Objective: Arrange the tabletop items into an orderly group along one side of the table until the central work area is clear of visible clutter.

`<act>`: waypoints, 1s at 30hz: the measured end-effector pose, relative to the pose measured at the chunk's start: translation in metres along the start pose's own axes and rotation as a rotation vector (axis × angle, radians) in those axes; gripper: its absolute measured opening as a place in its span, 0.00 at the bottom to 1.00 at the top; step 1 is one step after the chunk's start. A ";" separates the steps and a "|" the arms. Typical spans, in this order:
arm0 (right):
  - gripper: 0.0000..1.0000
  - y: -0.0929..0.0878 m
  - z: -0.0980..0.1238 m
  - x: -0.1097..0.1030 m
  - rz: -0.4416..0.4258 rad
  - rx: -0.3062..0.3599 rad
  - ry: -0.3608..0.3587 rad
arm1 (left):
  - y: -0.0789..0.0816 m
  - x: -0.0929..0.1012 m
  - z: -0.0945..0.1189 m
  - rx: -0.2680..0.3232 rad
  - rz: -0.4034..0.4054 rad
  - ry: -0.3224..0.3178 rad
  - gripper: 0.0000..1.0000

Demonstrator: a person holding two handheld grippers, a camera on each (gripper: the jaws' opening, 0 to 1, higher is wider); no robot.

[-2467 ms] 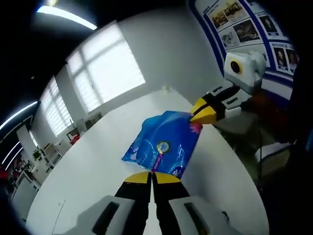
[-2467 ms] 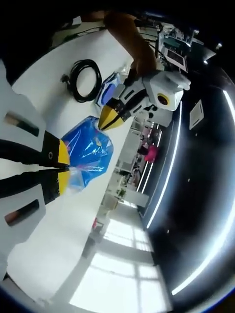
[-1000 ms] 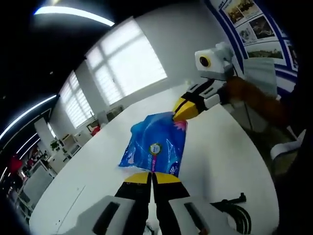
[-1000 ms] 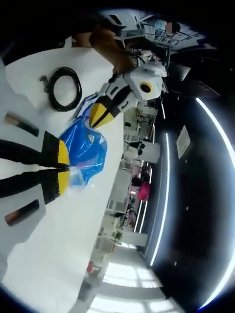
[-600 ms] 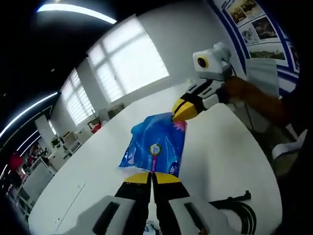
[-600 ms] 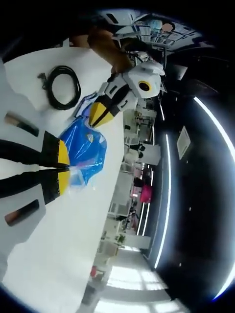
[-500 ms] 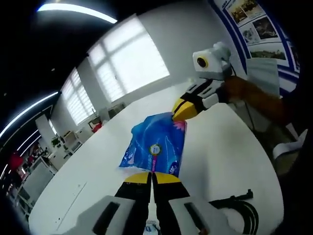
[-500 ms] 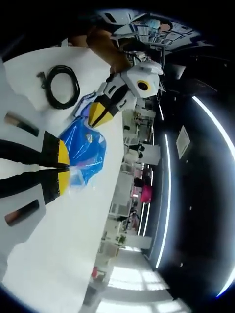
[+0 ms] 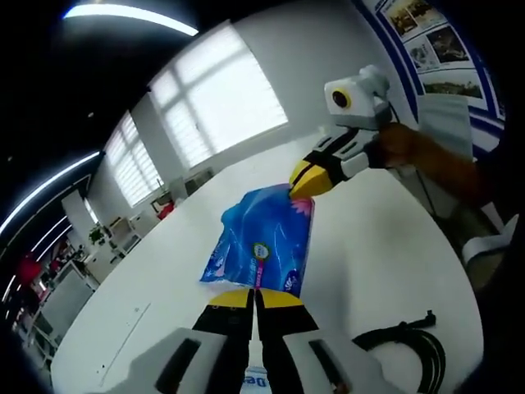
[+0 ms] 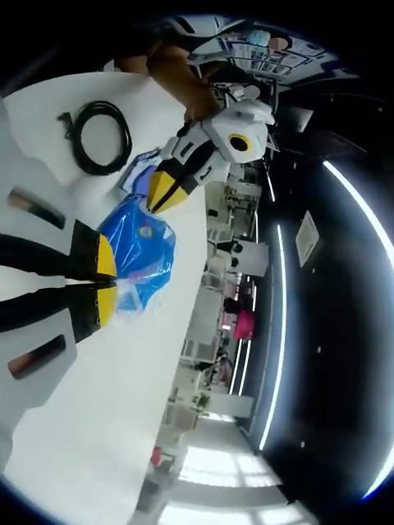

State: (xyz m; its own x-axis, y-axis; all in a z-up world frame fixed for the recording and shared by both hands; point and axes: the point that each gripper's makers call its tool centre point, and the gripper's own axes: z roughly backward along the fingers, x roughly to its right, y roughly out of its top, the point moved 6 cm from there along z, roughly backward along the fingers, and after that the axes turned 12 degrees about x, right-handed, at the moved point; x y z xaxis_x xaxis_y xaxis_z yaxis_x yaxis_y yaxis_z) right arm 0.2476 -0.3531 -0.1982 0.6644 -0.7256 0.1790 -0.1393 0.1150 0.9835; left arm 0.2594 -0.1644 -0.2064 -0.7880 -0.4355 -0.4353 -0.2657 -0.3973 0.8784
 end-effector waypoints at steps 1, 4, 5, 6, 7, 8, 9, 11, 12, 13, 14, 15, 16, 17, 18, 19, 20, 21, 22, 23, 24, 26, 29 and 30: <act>0.00 0.000 0.000 0.000 0.002 0.001 -0.001 | 0.000 0.000 0.000 0.000 -0.002 0.001 0.00; 0.00 0.000 -0.002 0.000 0.011 -0.004 -0.001 | -0.001 0.000 -0.001 -0.007 -0.010 0.005 0.00; 0.00 -0.001 -0.003 0.000 0.012 -0.005 -0.001 | -0.002 0.001 -0.001 -0.011 -0.012 0.003 0.00; 0.00 -0.002 -0.004 0.000 0.012 -0.008 -0.001 | -0.003 0.001 -0.002 -0.016 -0.011 0.004 0.00; 0.00 -0.003 -0.004 0.000 0.012 -0.009 -0.002 | -0.004 0.002 -0.002 -0.018 -0.012 0.003 0.00; 0.00 -0.006 -0.005 0.000 0.014 -0.014 -0.003 | -0.006 0.002 -0.002 -0.024 -0.011 -0.002 0.00; 0.00 -0.007 -0.006 -0.001 0.015 -0.018 -0.003 | -0.007 0.002 -0.002 -0.026 -0.011 -0.002 0.00; 0.00 -0.011 -0.006 -0.001 0.011 -0.023 -0.003 | -0.010 -0.004 -0.004 -0.038 -0.012 -0.006 0.00; 0.00 -0.012 -0.007 -0.001 0.009 -0.027 -0.002 | -0.011 -0.005 -0.005 -0.043 -0.013 -0.006 0.00; 0.00 -0.014 -0.007 -0.002 0.008 -0.030 -0.003 | -0.012 -0.006 -0.006 -0.048 -0.014 -0.008 0.00; 0.00 -0.016 -0.007 -0.002 0.007 -0.034 -0.003 | -0.014 -0.005 -0.006 -0.056 -0.010 -0.014 0.00; 0.00 -0.019 -0.008 -0.002 0.003 -0.040 -0.002 | -0.017 -0.004 -0.007 -0.069 -0.008 -0.026 0.00; 0.00 -0.021 -0.008 -0.003 0.001 -0.044 -0.002 | -0.019 -0.001 -0.008 -0.078 -0.008 -0.033 0.00; 0.00 -0.025 -0.009 -0.003 -0.003 -0.053 -0.002 | -0.023 0.000 -0.010 -0.090 -0.005 -0.037 0.00; 0.00 -0.028 -0.010 -0.004 -0.002 -0.060 -0.002 | -0.025 0.004 -0.010 -0.096 -0.005 -0.038 0.00; 0.00 -0.031 -0.011 -0.004 -0.005 -0.067 -0.003 | -0.028 0.007 -0.010 -0.105 -0.002 -0.041 0.00; 0.00 -0.033 -0.011 -0.005 -0.005 -0.070 -0.002 | -0.030 0.008 -0.011 -0.111 0.000 -0.042 0.00; 0.00 -0.036 -0.011 -0.005 -0.007 -0.075 -0.001 | -0.033 0.010 -0.011 -0.119 0.000 -0.042 0.00; 0.00 -0.038 -0.012 -0.005 -0.008 -0.075 -0.001 | -0.034 0.011 -0.011 -0.124 0.001 -0.043 0.00; 0.00 -0.040 -0.012 -0.005 -0.012 -0.079 0.001 | -0.035 0.010 -0.011 -0.129 0.001 -0.043 0.00; 0.00 -0.042 -0.012 -0.005 -0.015 -0.081 0.001 | -0.036 0.010 -0.011 -0.138 0.000 -0.044 0.00; 0.00 -0.047 -0.014 -0.006 -0.023 -0.089 0.004 | -0.040 0.011 -0.012 -0.151 -0.003 -0.044 0.00; 0.00 -0.054 -0.015 -0.007 -0.030 -0.098 0.006 | -0.043 0.012 -0.014 -0.168 -0.013 -0.048 0.00; 0.00 -0.056 -0.015 -0.007 -0.033 -0.099 0.005 | -0.044 0.014 -0.015 -0.169 -0.015 -0.048 0.00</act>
State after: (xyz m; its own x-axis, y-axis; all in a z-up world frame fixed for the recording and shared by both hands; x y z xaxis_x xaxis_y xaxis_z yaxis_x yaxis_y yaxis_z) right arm 0.2616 -0.3447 -0.2540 0.6714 -0.7265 0.1461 -0.0439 0.1578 0.9865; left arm 0.2682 -0.1649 -0.2540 -0.8114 -0.3906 -0.4348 -0.1839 -0.5355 0.8243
